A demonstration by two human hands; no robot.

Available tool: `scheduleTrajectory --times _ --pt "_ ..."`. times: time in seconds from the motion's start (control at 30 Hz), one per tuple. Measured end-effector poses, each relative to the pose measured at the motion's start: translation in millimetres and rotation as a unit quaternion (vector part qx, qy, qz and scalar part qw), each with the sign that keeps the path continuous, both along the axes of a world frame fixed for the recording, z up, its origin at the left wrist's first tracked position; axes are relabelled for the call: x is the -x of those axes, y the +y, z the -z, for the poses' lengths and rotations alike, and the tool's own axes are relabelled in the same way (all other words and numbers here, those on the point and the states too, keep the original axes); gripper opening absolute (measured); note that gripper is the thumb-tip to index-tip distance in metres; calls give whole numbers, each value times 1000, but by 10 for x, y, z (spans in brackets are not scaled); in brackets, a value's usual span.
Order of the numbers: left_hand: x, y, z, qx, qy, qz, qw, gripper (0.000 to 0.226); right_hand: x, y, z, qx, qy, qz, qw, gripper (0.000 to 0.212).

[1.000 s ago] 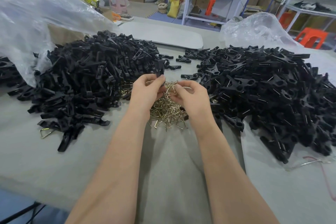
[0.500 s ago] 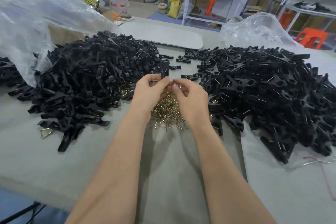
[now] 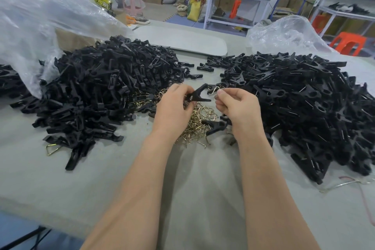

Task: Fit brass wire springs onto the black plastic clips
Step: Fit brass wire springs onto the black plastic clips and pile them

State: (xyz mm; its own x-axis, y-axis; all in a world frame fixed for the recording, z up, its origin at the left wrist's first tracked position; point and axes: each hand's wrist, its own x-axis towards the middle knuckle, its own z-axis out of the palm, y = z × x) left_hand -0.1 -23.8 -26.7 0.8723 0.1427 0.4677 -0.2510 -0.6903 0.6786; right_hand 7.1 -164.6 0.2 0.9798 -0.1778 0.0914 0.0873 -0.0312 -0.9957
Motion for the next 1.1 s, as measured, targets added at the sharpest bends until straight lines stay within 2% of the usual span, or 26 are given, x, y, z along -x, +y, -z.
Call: scheduleTrajectory --times 0.17,0.27,0.43,0.73,0.87,1.0,1.1 --pt "5 -23 2 -44 -19 11 999 19 0 42 11 8 13 27 1000 11" --pt "10 -25 -5 -42 -25 15 999 18 4 101 33 25 9 37 999 12" --pt "21 -27 -15 -44 -16 13 999 17 10 155 31 -17 18 56 998 12" --pt "51 -54 -39 -50 -18 20 998 18 41 214 53 -18 10 55 998 10" --pt "66 -24 -60 -55 -6 52 997 20 7 94 18 8 86 -21 996 12" --pt "104 -15 -125 2 14 135 991 22 1 -122 -42 -86 184 -159 966 15" --pt "146 -42 -184 45 9 165 985 24 35 -178 -59 -122 198 -225 946 32"
